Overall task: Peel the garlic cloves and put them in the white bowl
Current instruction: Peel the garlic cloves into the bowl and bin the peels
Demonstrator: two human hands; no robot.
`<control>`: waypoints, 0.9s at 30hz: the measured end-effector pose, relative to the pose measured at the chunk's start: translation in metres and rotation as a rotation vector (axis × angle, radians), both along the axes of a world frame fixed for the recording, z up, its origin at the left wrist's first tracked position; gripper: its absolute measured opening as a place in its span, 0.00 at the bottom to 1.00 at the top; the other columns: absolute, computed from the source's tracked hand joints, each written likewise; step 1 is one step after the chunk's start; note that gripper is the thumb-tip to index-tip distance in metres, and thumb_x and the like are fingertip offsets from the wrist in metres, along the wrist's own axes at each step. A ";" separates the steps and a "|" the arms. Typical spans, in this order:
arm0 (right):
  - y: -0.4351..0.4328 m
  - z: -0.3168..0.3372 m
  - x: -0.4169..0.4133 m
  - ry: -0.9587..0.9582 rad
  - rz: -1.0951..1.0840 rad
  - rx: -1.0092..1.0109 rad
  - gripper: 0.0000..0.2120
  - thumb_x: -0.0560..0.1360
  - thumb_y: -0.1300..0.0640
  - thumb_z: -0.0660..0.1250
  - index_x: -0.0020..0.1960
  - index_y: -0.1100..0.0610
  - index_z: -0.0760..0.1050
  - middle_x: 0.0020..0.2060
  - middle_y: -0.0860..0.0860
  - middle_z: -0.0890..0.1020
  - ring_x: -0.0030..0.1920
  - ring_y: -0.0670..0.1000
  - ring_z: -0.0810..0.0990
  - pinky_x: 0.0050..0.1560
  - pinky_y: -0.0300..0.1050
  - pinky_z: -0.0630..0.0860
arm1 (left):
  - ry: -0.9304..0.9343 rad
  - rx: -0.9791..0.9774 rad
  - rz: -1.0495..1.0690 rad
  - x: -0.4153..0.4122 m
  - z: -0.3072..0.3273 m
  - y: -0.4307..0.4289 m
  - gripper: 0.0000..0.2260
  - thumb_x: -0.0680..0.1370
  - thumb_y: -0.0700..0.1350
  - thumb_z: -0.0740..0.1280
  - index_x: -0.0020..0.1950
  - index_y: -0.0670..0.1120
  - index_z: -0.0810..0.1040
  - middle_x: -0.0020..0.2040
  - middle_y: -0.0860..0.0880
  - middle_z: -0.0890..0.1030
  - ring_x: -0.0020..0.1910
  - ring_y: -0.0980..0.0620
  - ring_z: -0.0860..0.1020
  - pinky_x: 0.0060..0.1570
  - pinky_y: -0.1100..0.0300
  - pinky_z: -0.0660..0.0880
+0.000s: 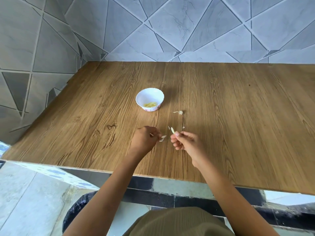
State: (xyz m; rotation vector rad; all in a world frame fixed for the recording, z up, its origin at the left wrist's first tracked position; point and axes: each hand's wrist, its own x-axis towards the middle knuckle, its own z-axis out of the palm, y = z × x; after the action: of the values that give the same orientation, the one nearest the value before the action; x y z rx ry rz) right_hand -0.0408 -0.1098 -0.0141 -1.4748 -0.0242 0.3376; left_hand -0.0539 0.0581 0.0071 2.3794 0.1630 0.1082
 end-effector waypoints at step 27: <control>-0.024 -0.015 -0.004 -0.741 -0.132 -0.900 0.12 0.75 0.62 0.67 0.59 0.60 0.78 0.54 0.55 0.82 0.56 0.56 0.79 0.57 0.53 0.76 | 0.013 -0.232 0.240 0.031 0.004 0.033 0.04 0.70 0.40 0.75 0.42 0.46 0.83 0.37 0.52 0.81 0.35 0.57 0.75 0.39 0.62 0.70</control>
State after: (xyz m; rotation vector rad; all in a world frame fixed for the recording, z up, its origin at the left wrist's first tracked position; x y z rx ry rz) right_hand -0.0445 -0.1338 -0.0288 -2.4105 -0.4106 -0.3844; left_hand -0.0231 0.0906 0.0107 2.1221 0.4437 0.1771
